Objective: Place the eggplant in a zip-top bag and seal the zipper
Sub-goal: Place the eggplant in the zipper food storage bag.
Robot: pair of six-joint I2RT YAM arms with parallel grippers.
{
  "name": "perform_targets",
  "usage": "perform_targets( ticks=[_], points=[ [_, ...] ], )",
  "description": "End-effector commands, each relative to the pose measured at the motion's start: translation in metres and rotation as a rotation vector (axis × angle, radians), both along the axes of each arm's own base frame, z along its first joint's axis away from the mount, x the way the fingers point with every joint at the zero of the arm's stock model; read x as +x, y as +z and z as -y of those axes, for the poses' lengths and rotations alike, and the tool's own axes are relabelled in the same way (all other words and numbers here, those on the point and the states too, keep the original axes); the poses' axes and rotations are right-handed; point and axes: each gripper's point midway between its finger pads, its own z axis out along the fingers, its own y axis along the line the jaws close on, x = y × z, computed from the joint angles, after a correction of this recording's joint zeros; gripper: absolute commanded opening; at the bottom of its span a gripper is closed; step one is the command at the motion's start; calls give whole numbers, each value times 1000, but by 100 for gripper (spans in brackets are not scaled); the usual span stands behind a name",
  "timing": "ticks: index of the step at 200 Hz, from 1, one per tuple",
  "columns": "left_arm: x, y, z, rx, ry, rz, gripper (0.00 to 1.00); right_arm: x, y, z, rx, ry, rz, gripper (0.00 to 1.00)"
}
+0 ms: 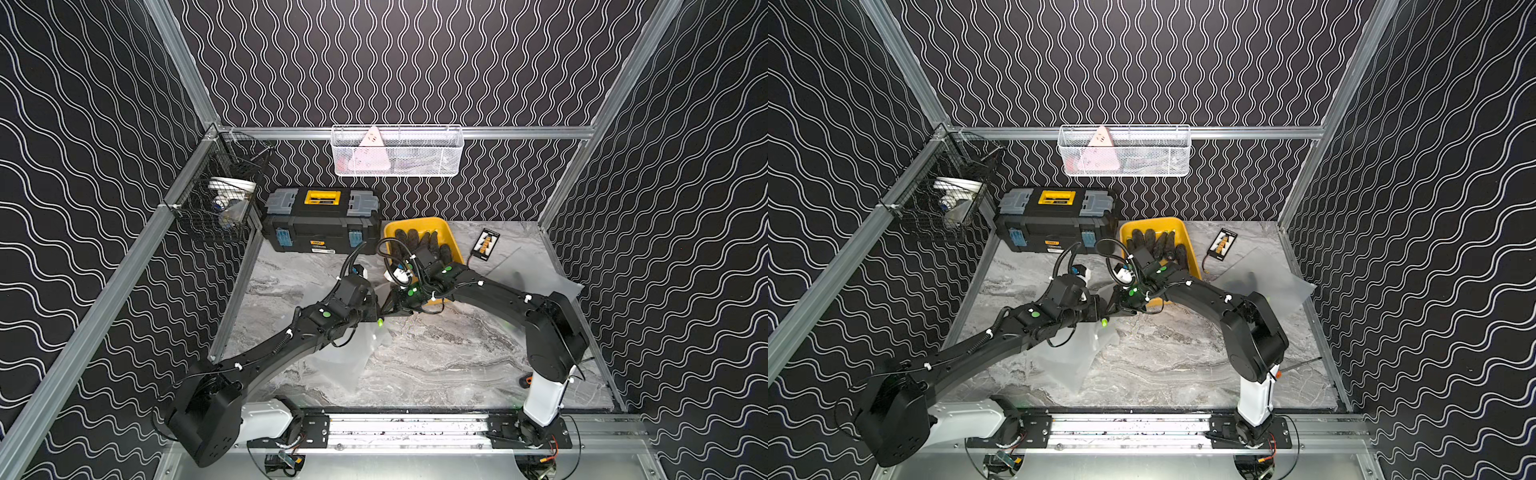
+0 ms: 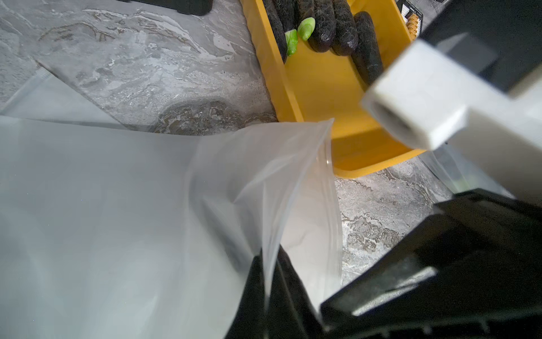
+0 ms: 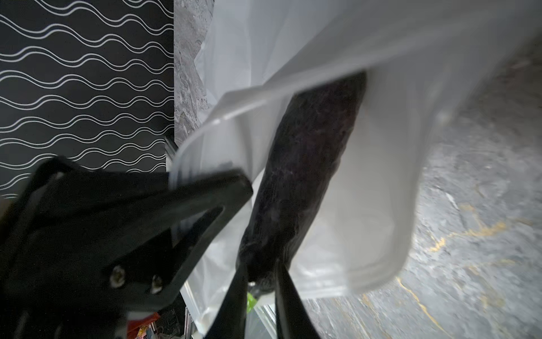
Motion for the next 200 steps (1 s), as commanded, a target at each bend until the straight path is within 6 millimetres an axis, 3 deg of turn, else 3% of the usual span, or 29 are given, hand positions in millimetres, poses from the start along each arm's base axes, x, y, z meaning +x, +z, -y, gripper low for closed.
perform_targets(
  ticks=[1,32,77,127,148,167,187,200],
  points=[
    [2,9,1,-26,15,17,0,11,12,-15,70,-32,12,22],
    [0,12,2,-37,14,9,0,25,23,-20,95,-81,43,24],
    [3,20,-14,-33,83,12,0,23,12,-14,35,-69,54,21],
    [6,28,-14,-57,91,23,0,18,-11,-27,-11,-34,40,22],
    [7,28,-17,-37,95,19,0,24,2,-31,18,-48,72,26],
    [8,28,-22,-24,106,19,0,35,23,-21,20,-72,128,31],
    [8,24,-26,3,114,6,0,54,45,1,44,-137,176,35],
    [8,21,-27,9,118,0,0,74,51,27,23,-204,211,39]
  ],
)
